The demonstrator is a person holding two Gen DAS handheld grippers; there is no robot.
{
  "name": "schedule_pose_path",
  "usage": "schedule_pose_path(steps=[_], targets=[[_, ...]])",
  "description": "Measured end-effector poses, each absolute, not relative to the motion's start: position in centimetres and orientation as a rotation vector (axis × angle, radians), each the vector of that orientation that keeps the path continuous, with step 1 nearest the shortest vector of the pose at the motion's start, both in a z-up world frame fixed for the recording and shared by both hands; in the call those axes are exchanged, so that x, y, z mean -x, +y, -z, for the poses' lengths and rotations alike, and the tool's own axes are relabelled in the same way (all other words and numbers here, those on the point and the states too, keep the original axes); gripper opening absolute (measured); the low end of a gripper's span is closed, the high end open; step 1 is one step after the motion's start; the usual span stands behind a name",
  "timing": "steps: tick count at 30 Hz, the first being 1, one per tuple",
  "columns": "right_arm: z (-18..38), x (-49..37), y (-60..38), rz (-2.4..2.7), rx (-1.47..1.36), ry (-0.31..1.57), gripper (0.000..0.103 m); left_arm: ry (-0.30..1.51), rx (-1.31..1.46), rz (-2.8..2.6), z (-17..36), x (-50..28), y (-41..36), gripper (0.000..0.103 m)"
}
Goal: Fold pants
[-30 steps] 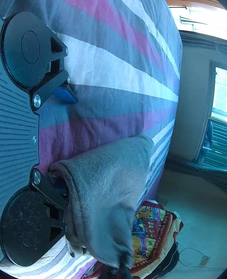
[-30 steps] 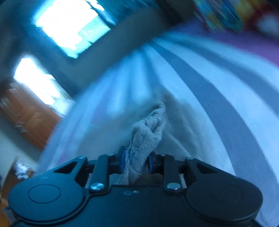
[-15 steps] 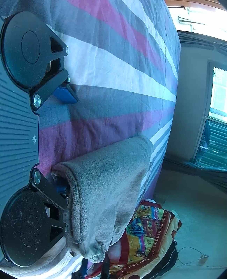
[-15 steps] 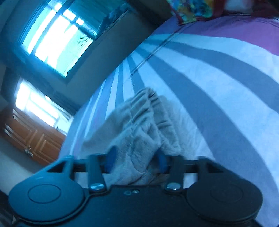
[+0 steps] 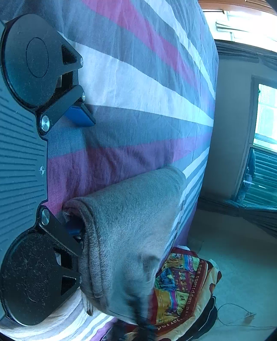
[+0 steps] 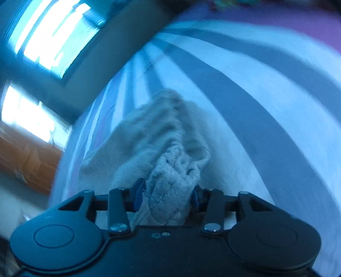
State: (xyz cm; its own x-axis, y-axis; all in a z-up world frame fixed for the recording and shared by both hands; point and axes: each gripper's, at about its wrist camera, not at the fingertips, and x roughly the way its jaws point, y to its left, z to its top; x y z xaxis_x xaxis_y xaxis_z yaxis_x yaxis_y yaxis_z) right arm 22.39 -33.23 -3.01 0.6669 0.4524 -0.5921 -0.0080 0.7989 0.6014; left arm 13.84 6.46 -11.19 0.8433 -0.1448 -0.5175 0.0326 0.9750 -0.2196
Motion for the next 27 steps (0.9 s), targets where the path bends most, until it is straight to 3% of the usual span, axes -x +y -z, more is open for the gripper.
schedule_pose_path(steps=[7,10,13,16,23,27], targets=[[-5.4,-19.8,-32.0,-0.511,-0.428,0.411,0.035,0.555,0.282,0.093,11.3,-13.7,7.3,0.088],[-1.7,-20.2,-33.6,-0.413,-0.491,0.524,0.034,0.551,0.303,0.084,11.6,-13.7,7.5,0.088],[5.5,-21.8,-34.1,-0.275,-0.524,0.857,0.034,0.552,0.304,0.084,11.6,-13.7,7.6,0.088],[6.5,-20.5,-35.6,-0.291,-0.658,0.793,0.034,0.552,0.300,0.082,11.7,-13.8,7.5,0.088],[3.2,-19.2,-35.1,-0.330,-0.606,0.705,0.034,0.549,0.314,0.083,11.8,-13.9,7.8,0.088],[6.5,-19.7,-36.0,-0.266,-0.627,0.787,0.034,0.560,0.293,0.083,11.6,-14.1,7.6,0.088]])
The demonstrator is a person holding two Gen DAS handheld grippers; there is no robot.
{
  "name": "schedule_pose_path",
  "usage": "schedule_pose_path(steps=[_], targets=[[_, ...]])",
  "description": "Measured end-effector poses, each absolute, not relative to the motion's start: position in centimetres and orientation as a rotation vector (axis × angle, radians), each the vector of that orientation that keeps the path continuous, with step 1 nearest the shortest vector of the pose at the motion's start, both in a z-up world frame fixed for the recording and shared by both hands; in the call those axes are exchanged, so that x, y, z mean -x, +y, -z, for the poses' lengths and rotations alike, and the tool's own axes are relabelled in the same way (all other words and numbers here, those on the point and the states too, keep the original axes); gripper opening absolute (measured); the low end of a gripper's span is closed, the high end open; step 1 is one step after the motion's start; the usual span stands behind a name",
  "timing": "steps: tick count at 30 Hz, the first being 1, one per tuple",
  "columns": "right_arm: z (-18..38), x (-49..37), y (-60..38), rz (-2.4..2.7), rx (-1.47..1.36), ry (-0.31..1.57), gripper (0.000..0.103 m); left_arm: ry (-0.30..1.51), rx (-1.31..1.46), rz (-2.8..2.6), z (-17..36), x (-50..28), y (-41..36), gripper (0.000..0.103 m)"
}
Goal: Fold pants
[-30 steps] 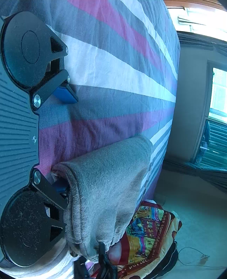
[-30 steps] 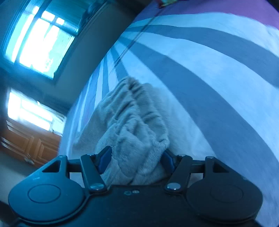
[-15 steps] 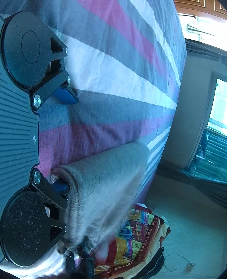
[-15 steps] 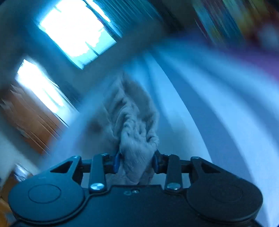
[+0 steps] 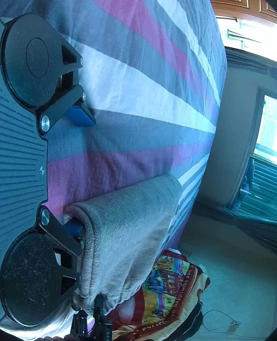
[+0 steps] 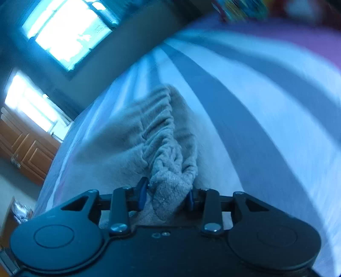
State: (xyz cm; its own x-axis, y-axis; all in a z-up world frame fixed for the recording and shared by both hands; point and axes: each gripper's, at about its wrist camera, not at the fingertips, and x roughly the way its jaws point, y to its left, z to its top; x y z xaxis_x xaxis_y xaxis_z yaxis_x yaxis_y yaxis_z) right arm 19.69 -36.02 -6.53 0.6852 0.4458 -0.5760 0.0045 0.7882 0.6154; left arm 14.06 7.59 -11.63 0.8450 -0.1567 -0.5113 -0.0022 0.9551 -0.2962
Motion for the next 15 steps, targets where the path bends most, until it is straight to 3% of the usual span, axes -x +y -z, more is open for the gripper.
schedule_pose_path(steps=[4,6,8,10,11,12,13,15], targets=[[5.9,-19.1,-36.4,-0.269,-0.632,0.771,0.039,0.580,0.267,0.100,11.0,-13.1,7.6,0.088],[4.8,-18.5,-36.8,-0.268,-0.605,0.761,0.061,0.577,0.277,0.139,10.6,-11.3,8.4,0.088],[3.5,-17.6,-37.4,-0.235,-0.522,0.725,0.070,0.539,0.345,0.128,9.8,-9.5,9.8,0.088],[2.0,-16.8,-38.5,-0.265,-0.456,0.640,0.055,0.471,0.395,0.103,8.1,-9.1,10.4,0.087],[1.4,-16.6,-38.8,-0.290,-0.439,0.616,0.035,0.436,0.391,0.114,7.2,-9.6,10.0,0.087],[0.9,-16.9,-38.6,-0.298,-0.403,0.607,0.023,0.405,0.387,0.150,6.0,-10.5,9.1,0.084],[0.5,-17.3,-38.0,-0.301,-0.351,0.592,0.021,0.394,0.391,0.209,5.0,-11.8,7.9,0.072],[-0.5,-18.3,-36.0,-0.327,-0.255,0.548,0.015,0.412,0.381,0.305,3.7,-14.7,5.0,0.065]])
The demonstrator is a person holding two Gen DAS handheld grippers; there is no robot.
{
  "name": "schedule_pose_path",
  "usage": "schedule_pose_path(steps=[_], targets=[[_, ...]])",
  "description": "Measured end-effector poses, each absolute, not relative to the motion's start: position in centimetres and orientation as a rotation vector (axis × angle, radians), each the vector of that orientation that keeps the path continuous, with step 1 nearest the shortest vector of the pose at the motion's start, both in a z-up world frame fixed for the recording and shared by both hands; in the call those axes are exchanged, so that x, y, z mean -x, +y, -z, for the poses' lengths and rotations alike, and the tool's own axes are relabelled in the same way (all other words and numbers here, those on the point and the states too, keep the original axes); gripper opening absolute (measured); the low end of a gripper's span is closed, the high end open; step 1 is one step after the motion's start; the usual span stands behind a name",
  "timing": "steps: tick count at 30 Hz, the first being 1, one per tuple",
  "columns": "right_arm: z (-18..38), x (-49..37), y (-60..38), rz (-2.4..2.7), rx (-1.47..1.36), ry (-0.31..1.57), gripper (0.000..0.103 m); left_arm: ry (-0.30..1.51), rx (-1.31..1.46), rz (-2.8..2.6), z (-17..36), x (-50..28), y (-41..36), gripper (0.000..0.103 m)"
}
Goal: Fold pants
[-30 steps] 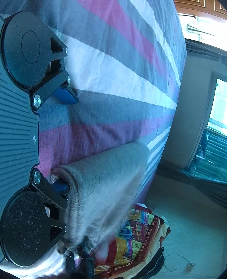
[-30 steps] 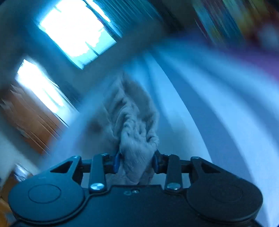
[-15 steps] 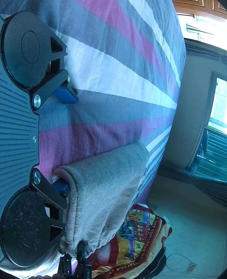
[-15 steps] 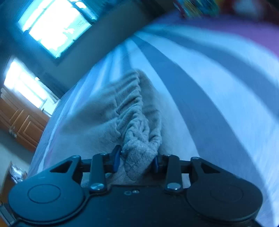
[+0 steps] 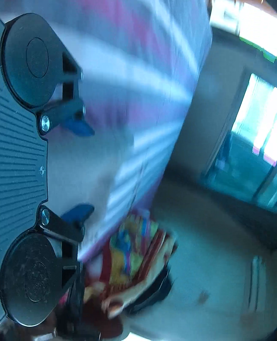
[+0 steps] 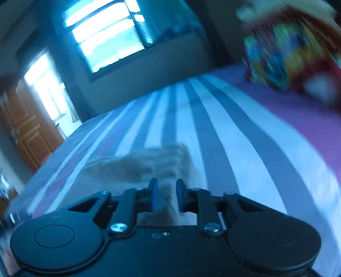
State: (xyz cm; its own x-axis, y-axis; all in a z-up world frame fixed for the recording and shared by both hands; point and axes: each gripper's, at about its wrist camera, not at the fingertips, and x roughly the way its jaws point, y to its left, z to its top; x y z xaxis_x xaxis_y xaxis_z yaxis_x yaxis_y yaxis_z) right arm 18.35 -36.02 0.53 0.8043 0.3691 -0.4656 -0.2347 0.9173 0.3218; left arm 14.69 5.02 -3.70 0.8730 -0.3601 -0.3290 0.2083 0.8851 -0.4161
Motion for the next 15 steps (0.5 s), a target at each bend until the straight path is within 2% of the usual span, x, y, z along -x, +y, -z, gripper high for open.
schedule_pose_path(steps=[3,5,6,8,12,15], targets=[[-1.0,-19.7,-32.8,-0.376,-0.126,0.527,0.015,0.514,0.291,0.317,4.6,-18.6,1.2,0.065],[0.9,-20.7,-31.2,-0.378,0.011,0.600,0.015,0.665,0.276,0.297,7.6,-21.0,0.1,0.065],[2.5,-21.2,-30.8,-0.351,0.079,0.660,0.016,0.661,0.267,0.303,8.0,-21.0,0.0,0.065],[3.5,-21.3,-31.5,-0.370,0.081,0.667,0.016,0.660,0.283,0.310,6.9,-21.3,0.4,0.065],[0.5,-21.6,-32.8,-0.425,-0.003,0.600,0.025,0.598,0.287,0.295,4.1,-24.2,1.2,0.065],[-0.9,-24.3,-31.8,-0.415,-0.020,0.560,0.026,0.614,0.269,0.270,3.5,-28.2,0.7,0.065]])
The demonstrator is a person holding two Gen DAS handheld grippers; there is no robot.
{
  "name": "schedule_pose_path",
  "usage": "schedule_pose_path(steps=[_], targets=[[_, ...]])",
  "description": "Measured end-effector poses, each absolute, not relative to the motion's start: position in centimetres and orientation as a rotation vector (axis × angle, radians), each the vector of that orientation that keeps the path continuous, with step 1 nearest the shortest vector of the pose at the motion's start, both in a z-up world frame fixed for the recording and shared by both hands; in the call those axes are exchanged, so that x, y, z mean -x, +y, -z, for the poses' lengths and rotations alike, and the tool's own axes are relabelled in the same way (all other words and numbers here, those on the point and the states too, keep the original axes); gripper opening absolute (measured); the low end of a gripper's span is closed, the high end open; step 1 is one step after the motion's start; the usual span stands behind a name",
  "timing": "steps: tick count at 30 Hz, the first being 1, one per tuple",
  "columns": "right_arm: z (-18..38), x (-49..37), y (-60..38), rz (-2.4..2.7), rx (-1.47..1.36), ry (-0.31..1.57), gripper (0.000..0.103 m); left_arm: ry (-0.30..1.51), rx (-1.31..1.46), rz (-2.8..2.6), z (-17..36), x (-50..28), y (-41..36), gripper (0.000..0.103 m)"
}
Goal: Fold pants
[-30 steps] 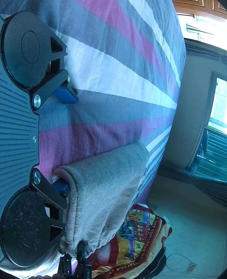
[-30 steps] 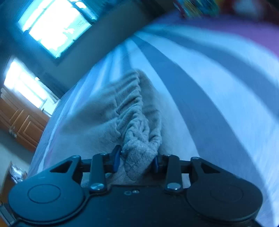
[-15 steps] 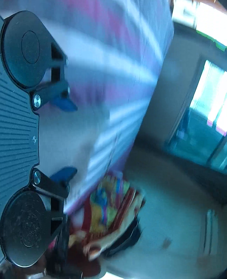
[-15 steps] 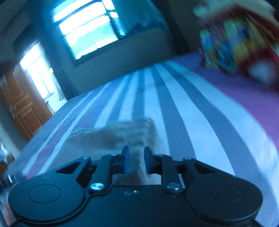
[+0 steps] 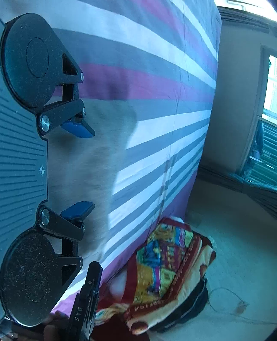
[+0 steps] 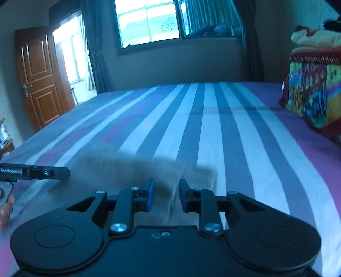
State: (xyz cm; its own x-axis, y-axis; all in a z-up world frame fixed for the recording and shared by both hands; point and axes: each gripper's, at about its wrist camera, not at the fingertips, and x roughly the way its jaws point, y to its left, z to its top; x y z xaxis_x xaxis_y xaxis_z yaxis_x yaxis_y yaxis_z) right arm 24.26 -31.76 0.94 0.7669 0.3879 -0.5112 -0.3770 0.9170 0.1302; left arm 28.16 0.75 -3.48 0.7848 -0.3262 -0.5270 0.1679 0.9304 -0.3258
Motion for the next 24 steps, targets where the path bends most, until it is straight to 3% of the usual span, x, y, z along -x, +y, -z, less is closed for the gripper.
schedule_pose_path(steps=[3,5,10,14,19,24], targets=[[-0.7,-27.4,-30.7,-0.403,-0.031,0.580,0.026,0.697,0.268,0.238,5.2,-32.2,-0.4,0.065],[1.4,-29.2,-29.4,-0.369,0.022,0.691,0.025,0.785,0.276,0.212,7.6,-34.0,-0.9,0.066],[1.5,-29.2,-29.4,-0.368,0.030,0.688,0.027,0.697,0.213,0.207,5.5,-32.5,-1.9,0.070],[-0.4,-27.7,-29.7,-0.355,0.028,0.586,0.039,0.698,0.165,0.162,5.5,-33.1,-1.8,0.070],[2.0,-29.4,-28.8,-0.316,0.066,0.700,0.038,0.738,0.096,0.157,6.6,-33.6,-2.6,0.073],[2.0,-29.2,-28.7,-0.317,0.070,0.683,0.040,0.735,0.085,0.161,6.6,-33.3,-2.9,0.075]])
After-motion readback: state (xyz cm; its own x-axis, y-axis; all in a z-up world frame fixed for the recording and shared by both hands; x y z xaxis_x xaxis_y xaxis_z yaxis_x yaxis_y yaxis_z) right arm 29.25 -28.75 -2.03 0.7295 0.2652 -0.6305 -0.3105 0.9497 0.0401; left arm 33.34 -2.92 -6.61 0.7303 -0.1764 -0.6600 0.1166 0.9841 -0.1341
